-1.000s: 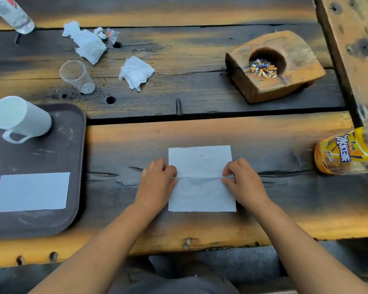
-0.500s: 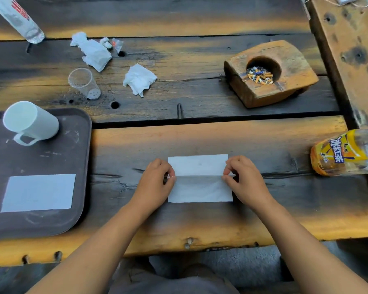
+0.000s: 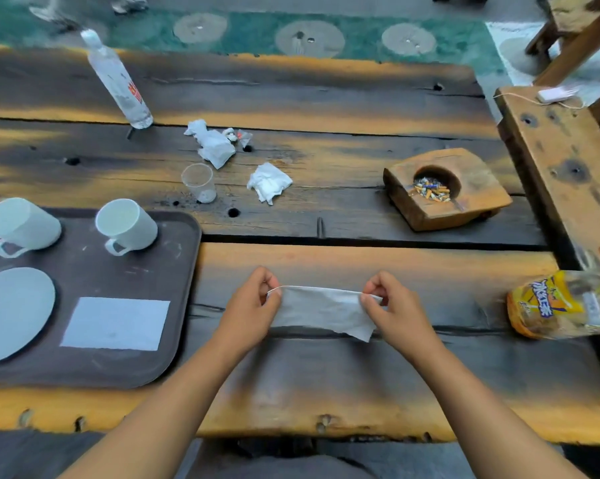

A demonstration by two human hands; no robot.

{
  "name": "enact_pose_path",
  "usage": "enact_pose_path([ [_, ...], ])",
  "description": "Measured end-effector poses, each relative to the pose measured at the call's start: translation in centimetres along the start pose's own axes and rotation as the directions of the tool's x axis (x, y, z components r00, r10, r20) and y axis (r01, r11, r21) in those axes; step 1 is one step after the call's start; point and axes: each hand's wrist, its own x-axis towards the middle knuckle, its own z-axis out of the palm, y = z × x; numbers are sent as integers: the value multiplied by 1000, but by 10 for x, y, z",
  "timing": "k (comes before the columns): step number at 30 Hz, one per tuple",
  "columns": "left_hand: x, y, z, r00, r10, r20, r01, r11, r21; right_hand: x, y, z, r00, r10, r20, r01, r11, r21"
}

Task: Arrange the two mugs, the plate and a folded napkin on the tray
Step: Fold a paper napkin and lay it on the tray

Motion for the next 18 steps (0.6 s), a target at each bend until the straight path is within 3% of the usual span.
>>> enact_pose_path([
  [7,-13,-3,-43,980,-144,-136,128,985,-116,7,-40,33,992,86,90,-108,957,270],
  [15,-19,-44,-107,946,-286,-151,235,928,-289,25,-75,101,953,235,193,-283,919,275],
  [18,-13,-67,-137,935,-324,-146,280,924,-259,32,-94,134,944,266,197,-314,908,278],
])
